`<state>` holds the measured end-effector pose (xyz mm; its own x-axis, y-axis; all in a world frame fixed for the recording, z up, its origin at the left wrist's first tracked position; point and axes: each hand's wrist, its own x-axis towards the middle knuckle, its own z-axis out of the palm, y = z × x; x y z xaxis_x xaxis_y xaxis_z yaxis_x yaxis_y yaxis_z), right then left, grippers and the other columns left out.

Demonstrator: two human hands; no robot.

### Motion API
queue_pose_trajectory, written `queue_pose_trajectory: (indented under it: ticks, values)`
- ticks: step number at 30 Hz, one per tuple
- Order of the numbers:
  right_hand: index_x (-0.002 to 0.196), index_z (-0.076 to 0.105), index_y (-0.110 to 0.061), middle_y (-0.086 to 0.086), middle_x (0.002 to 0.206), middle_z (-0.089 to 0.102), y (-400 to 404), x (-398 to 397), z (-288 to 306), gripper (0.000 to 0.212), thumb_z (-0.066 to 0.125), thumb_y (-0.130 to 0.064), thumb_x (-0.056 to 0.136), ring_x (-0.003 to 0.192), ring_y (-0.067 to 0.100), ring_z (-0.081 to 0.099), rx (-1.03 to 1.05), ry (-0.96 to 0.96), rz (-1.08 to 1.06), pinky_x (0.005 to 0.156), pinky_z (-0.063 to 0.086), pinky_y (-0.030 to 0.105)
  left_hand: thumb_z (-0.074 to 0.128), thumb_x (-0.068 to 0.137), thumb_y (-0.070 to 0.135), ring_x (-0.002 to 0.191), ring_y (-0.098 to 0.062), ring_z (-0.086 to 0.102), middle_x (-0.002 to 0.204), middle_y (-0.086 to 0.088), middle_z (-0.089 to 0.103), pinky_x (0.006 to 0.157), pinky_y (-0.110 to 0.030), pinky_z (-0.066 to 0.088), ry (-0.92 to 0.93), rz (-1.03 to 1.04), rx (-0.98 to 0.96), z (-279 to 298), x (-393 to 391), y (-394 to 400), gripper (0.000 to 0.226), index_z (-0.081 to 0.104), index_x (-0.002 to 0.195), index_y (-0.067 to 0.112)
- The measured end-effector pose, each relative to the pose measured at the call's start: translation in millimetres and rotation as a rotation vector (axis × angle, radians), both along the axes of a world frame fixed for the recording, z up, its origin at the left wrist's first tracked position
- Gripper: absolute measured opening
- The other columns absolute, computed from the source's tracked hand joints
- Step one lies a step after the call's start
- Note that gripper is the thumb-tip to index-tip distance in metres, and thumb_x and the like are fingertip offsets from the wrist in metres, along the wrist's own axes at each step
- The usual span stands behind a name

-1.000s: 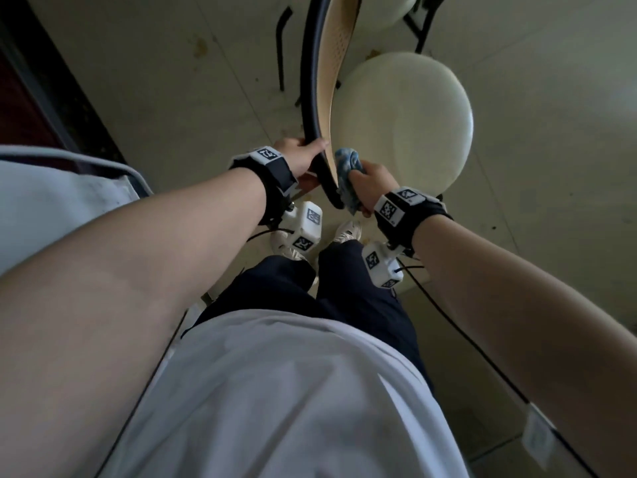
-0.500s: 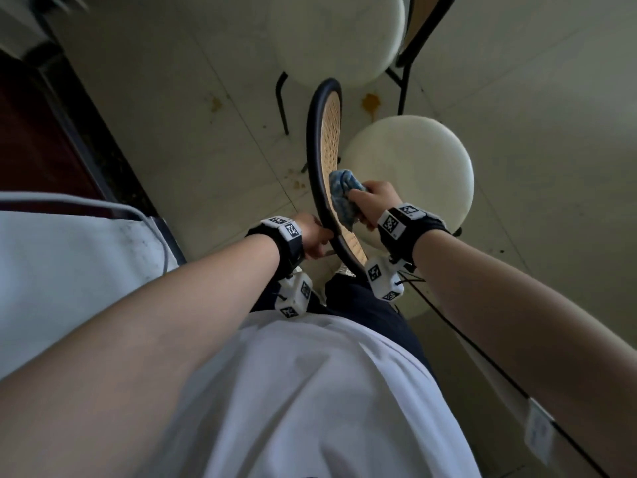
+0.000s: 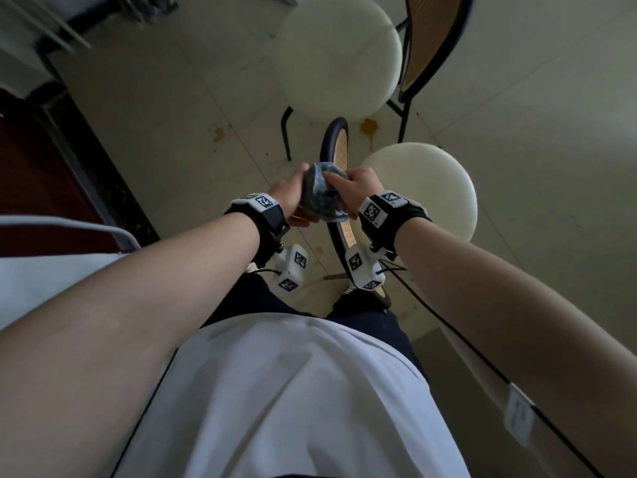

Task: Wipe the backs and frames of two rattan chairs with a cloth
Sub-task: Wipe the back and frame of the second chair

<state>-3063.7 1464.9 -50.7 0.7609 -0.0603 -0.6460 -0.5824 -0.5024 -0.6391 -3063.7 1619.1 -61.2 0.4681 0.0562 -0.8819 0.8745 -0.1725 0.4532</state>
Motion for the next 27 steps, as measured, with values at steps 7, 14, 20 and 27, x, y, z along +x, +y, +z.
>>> queue_pose_trajectory:
  ticks: [7,14,20,27]
  values:
    - [0.076,0.067,-0.014,0.005,0.057,0.059,70.5,20.6,-1.4,0.023,0.057,-0.031,0.089,0.035,0.013,0.053,0.09,0.103,-0.341,0.034,0.036,0.017,0.056,0.1,0.025,0.077,-0.027,0.071,0.107,-0.016,0.071,0.066,-0.037,0.06,0.04,-0.223,-0.192,7.5,45.6,52.5,0.017,0.063,0.111,0.015]
    - [0.119,0.057,-0.022,0.003,0.104,0.06,88.2,15.1,-9.7,0.036,0.057,-0.029,0.084,0.089,0.021,0.054,-0.554,-0.17,-0.193,0.073,0.044,0.03,0.065,0.094,0.011,0.065,-0.023,0.066,0.089,-0.012,0.068,0.044,-0.027,0.054,-0.062,-0.339,-0.047,0.6,91.2,85.0,0.01,0.065,0.102,0.017]
    - [0.15,0.019,-0.041,0.003,0.14,0.043,77.0,-23.5,-45.7,0.058,0.044,-0.034,0.098,0.123,0.031,0.042,-0.457,0.034,-0.097,0.1,0.04,0.043,0.063,0.092,-0.004,0.068,-0.018,0.063,0.079,-0.007,0.064,0.044,-0.026,0.055,-0.043,-0.399,-0.081,-17.3,97.2,89.0,0.021,0.064,0.106,0.011]
    - [0.147,0.0,-0.053,0.002,0.125,0.056,82.4,-30.6,-73.5,0.055,0.027,-0.051,0.099,0.091,0.029,0.062,-0.545,-0.092,-0.172,0.069,0.04,0.032,0.061,0.09,-0.01,0.099,-0.03,0.066,0.11,-0.015,0.065,0.082,-0.044,0.058,-0.131,-0.535,-0.062,-58.5,103.5,78.5,0.037,0.064,0.124,0.006]
